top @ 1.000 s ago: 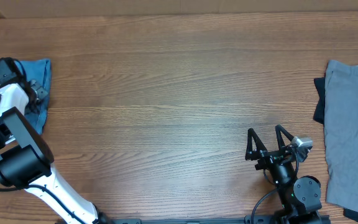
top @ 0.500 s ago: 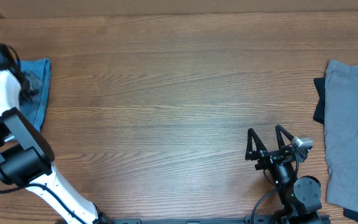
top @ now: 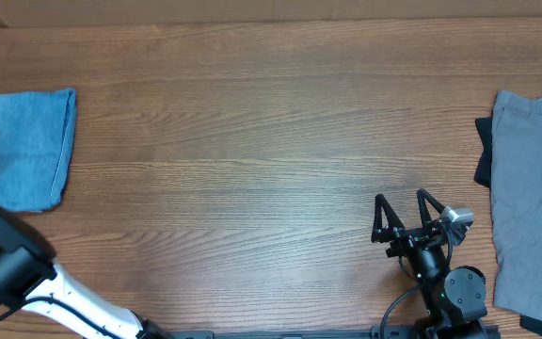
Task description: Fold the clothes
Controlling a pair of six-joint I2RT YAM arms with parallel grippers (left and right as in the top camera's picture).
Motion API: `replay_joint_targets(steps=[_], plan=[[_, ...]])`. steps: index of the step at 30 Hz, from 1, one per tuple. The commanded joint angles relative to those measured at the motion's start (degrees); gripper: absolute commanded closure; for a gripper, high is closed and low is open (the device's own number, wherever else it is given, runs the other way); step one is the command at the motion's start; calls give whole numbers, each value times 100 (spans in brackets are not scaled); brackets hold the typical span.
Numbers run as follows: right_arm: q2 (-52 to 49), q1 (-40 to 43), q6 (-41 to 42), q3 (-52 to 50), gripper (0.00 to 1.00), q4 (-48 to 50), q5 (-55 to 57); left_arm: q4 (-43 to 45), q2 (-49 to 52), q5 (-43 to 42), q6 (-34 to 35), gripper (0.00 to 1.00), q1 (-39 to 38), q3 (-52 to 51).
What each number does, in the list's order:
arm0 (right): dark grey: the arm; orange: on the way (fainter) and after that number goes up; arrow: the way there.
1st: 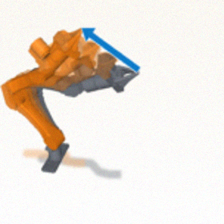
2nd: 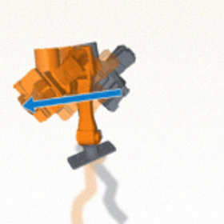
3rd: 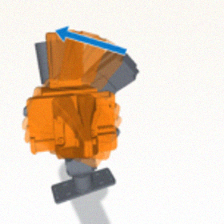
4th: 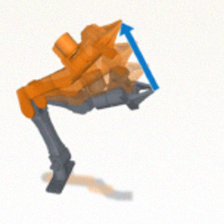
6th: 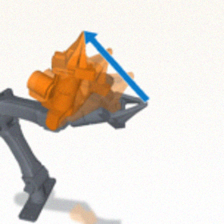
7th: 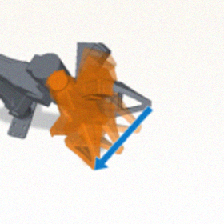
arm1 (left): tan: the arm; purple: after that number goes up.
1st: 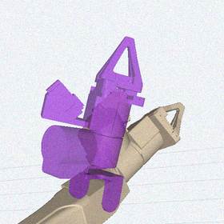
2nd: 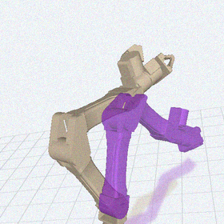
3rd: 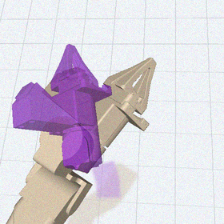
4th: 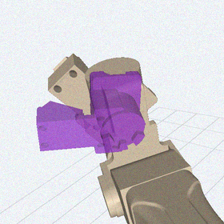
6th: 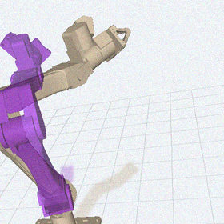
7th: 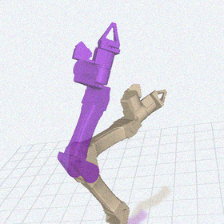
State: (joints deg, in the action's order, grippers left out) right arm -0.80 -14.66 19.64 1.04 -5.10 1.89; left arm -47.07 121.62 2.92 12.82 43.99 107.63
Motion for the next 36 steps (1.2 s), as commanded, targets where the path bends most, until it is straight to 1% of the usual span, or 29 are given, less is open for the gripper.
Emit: replay_joint_targets(steps=[1,2,6,11,13,14,17,19,20,22,24,25,26,28,30,31,36], plan=[[63,26,-17,-59,0,37,-4,234,-37,-463,-839,3,221,46],[63,26,-17,-59,0,37,-4,310,-11,-533,-839,0,273,44],[63,26,-17,-59,0,37,-4,651,236,-1073,-1029,0,417,44],[63,26,-17,-59,0,37,-4,1034,732,-1071,-1027,1,437,46],[63,26,-17,-59,0,37,-4,1172,874,-1071,-1029,6,437,46],[63,26,-17,-59,0,37,-4,1241,962,-1069,-1032,7,437,46],[63,26,-17,-59,0,37,-4,1346,1239,-1049,-1032,6,439,46],[63,26,-17,-59,0,37,-4,1397,1464,-1032,-1010,3,442,46],[63,26,-17,-59,0,37,-4,1412,1563,-1071,-935,3,439,46],[63,26,-17,-59,0,37,-4,1397,1720,-1169,-850,9,437,46],[63,26,-17,-59,0,37,-4,1351,1845,-1176,-855,23,435,46],[63,26,-17,-59,0,37,-4,1305,1878,-1156,-857,37,437,46],[63,26,-17,-59,0,37,-4,1274,1902,-1128,-857,56,437,46],[63,26,-17,-59,0,37,-4,1213,1910,-1137,-857,76,439,46],[63,26,-17,-59,0,37,-4,1178,1908,-1137,-903,82,435,46],[63,26,-17,-59,0,37,-4,1169,1910,-1137,-977,83,411,46],[63,26,-17,-59,0,37,-4,1038,1910,-1113,-1126,84,162,46]])
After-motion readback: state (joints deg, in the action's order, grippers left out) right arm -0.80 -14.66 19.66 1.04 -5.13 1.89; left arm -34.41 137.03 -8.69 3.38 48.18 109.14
